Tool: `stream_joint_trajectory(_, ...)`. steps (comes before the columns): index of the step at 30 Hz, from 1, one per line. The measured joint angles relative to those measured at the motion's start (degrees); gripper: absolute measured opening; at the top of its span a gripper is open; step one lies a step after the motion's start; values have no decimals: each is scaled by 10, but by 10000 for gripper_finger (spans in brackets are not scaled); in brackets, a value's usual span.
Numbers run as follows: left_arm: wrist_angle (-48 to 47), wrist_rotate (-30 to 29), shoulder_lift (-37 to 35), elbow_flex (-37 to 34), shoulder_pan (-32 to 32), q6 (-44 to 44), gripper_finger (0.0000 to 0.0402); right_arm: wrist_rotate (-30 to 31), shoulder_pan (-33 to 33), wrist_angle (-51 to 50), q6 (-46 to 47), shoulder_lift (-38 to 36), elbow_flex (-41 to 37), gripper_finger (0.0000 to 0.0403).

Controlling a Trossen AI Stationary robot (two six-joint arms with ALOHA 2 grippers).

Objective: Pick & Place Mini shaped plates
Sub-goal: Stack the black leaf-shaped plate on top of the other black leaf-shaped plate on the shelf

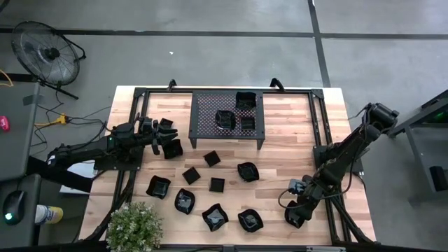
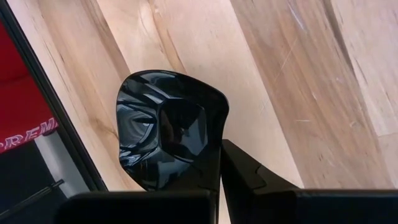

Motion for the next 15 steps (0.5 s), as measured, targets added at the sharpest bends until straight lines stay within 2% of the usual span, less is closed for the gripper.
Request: stream_joint_trajectory(15, 0, 0, 0, 0, 0, 0, 124, -26, 0, -2, -6, -1, 0, 0)
